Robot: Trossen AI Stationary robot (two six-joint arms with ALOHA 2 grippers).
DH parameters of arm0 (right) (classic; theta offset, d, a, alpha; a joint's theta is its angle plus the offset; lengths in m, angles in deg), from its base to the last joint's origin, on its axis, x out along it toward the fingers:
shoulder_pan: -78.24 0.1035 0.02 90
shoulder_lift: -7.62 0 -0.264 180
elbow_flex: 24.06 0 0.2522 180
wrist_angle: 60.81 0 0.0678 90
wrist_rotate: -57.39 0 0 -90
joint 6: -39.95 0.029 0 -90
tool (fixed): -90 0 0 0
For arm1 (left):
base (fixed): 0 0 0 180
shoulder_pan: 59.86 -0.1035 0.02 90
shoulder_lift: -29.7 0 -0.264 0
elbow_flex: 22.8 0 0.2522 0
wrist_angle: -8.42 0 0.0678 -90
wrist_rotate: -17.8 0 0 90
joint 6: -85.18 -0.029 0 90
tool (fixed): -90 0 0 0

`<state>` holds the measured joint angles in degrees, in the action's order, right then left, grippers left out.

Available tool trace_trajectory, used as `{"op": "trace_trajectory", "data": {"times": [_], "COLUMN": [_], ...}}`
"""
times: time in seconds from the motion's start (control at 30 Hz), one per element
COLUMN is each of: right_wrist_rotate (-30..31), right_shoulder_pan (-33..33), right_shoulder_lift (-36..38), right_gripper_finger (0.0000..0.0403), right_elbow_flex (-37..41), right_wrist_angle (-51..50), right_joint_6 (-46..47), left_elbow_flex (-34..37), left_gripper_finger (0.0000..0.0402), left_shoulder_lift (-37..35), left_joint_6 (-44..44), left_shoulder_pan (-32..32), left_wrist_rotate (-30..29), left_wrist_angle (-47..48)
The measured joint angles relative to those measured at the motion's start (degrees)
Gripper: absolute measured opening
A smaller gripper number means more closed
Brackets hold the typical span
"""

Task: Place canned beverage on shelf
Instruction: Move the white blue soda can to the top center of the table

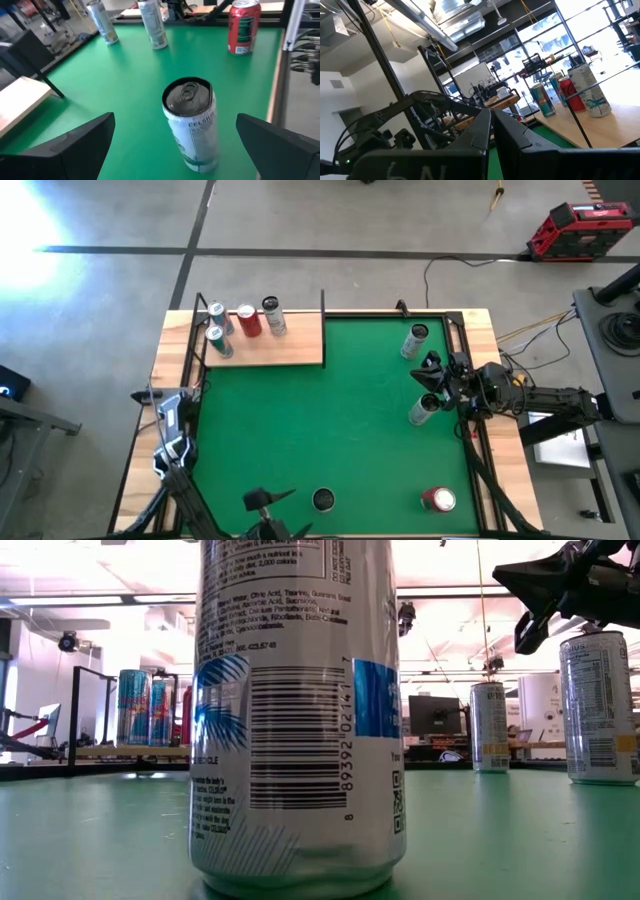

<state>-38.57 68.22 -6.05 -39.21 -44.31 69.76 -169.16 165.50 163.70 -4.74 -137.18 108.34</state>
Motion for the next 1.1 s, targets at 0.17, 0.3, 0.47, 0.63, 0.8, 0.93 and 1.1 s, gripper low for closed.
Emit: {"op": "trace_trajectory", "data": {"times": [0.17, 0.3, 0.47, 0.63, 0.8, 0.93, 1.1], "right_wrist_rotate": [0.0, 0.0, 0.0, 0.0, 0.0, 0.0, 0.0], "right_shoulder_pan": [0.0, 0.0, 0.0, 0.0, 0.0, 0.0, 0.0], "right_shoulder_lift": [0.0, 0.0, 0.0, 0.0, 0.0, 0.0, 0.0], "right_gripper_finger": [0.0013, 0.0013, 0.0013, 0.0013, 0.0013, 0.0013, 0.0013], "right_elbow_flex": [0.0, 0.0, 0.0, 0.0, 0.0, 0.0, 0.0], "right_wrist_angle": [0.0, 0.0, 0.0, 0.0, 0.0, 0.0, 0.0], "right_joint_6": [0.0, 0.0, 0.0, 0.0, 0.0, 0.0, 0.0], "left_elbow_flex": [0.0, 0.0, 0.0, 0.0, 0.0, -0.7, -2.4], "left_gripper_finger": [0.04, 0.04, 0.04, 0.04, 0.04, 0.04, 0.04], "left_shoulder_lift": [1.3, 1.5, 1.9, 1.9, 1.9, 1.8, 1.6], "left_joint_6": [-1.9, -1.7, -1.5, -1.4, -1.0, -1.0, -2.4], "left_shoulder_pan": [0.0, -0.2, -1.1, -2.4, -4.4, -6.1, -7.7], "left_wrist_rotate": [-3.4, -3.4, -3.4, -3.4, 0.0, 4.4, 10.2], "left_wrist_angle": [-0.6, -1.7, -3.2, -4.6, -7.1, -7.6, -7.7]}}
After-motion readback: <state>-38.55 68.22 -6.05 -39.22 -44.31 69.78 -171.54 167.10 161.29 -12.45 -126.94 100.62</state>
